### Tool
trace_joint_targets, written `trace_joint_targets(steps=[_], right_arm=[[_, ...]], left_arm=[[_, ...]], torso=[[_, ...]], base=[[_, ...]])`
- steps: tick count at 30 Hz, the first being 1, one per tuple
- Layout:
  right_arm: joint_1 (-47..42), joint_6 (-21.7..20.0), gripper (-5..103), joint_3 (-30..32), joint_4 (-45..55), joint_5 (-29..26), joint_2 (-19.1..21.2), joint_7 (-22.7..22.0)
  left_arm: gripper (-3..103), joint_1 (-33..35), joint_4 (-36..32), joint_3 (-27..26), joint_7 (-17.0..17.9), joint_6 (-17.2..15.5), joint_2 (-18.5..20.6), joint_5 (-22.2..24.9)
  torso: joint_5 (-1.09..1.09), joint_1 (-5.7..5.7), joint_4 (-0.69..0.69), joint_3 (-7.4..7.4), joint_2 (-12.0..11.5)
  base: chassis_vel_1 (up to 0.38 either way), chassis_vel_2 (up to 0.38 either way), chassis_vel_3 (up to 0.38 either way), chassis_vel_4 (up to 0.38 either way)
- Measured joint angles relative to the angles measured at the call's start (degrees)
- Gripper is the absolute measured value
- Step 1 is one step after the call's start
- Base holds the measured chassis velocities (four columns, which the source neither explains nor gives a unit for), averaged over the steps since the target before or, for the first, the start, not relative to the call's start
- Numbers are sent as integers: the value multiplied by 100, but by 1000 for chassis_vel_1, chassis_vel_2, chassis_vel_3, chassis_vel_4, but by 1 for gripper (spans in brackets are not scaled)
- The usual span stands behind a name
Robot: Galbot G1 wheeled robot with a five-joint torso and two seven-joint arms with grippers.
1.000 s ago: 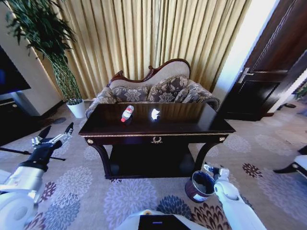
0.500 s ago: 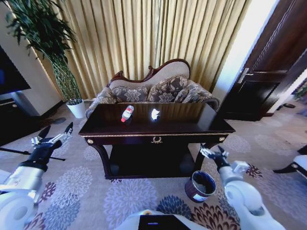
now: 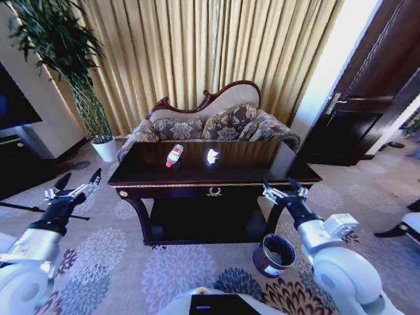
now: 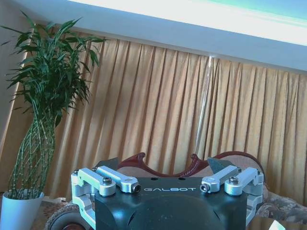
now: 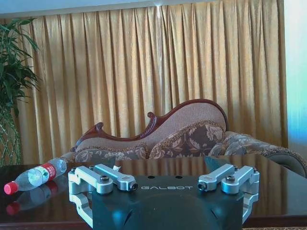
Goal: Move to the front of the table and place the trash on the table into the trash bin.
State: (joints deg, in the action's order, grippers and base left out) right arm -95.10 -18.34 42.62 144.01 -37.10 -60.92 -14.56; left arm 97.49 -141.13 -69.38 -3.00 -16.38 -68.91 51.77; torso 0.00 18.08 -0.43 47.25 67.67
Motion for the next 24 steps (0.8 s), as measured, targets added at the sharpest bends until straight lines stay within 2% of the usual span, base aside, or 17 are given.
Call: trace_joint_targets(steps=[9, 24], right_arm=[[-31, -17, 100, -113, -41, 133, -33, 8], [-89, -53, 100, -135, -65, 210, -31, 23]], left_arm=[[100, 63, -11, -14, -12, 4, 16, 0], [100, 82, -84, 5, -14, 5, -9, -2]], torso=[[0, -1, 1, 0, 0], [0, 1, 0, 1, 0]], base=[[-21, 17, 20, -13], [-82, 97, 91, -81]])
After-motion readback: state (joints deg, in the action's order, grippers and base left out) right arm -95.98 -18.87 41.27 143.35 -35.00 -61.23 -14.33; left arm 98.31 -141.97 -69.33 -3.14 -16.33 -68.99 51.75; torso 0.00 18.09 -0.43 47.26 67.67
